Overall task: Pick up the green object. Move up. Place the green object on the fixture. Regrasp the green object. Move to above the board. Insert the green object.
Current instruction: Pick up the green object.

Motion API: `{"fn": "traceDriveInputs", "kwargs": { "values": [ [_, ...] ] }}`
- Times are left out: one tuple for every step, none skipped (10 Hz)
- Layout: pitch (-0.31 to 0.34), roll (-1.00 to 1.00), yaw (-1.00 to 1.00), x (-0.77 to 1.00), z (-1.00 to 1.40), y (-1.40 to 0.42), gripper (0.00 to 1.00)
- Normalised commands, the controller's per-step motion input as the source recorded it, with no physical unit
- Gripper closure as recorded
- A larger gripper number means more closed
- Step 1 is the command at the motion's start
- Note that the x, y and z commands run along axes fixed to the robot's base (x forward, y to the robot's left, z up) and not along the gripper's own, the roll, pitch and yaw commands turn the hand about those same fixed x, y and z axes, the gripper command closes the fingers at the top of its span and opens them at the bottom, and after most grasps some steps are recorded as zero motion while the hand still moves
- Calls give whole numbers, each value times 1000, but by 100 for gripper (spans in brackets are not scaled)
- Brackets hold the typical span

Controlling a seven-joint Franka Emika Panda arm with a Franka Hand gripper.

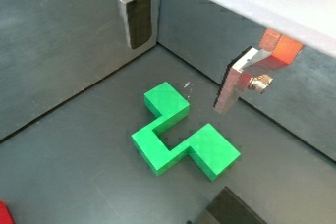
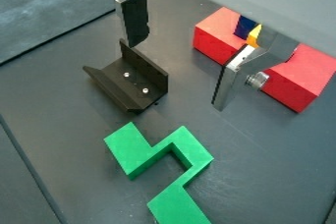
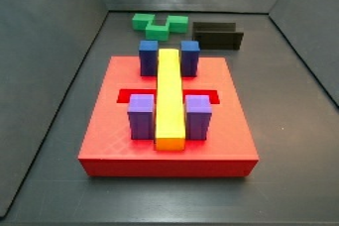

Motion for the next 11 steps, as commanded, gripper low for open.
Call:
{"fn": "traceDriveInputs", "kwargs": {
  "values": [
    [0,-6,0,0,0,9,0],
    [-9,27,-143,0,-309,-54,0],
    [0,134,-554,0,-437,0,0],
    [0,73,-603,0,-449,0,0],
    [-3,66,-646,0,-431,-43,0],
    [-23,0,-357,-151,-426,0,0],
    [-76,-74,-74,-217,-523,51,0],
    [-70,-123,0,-171,-460,80,0],
    [-56,-107,0,-126,-371,37,0],
    [-40,-101,0,-66,-306,14,0],
    [-44,-97,0,-57,-337,0,0]
  ]
}}
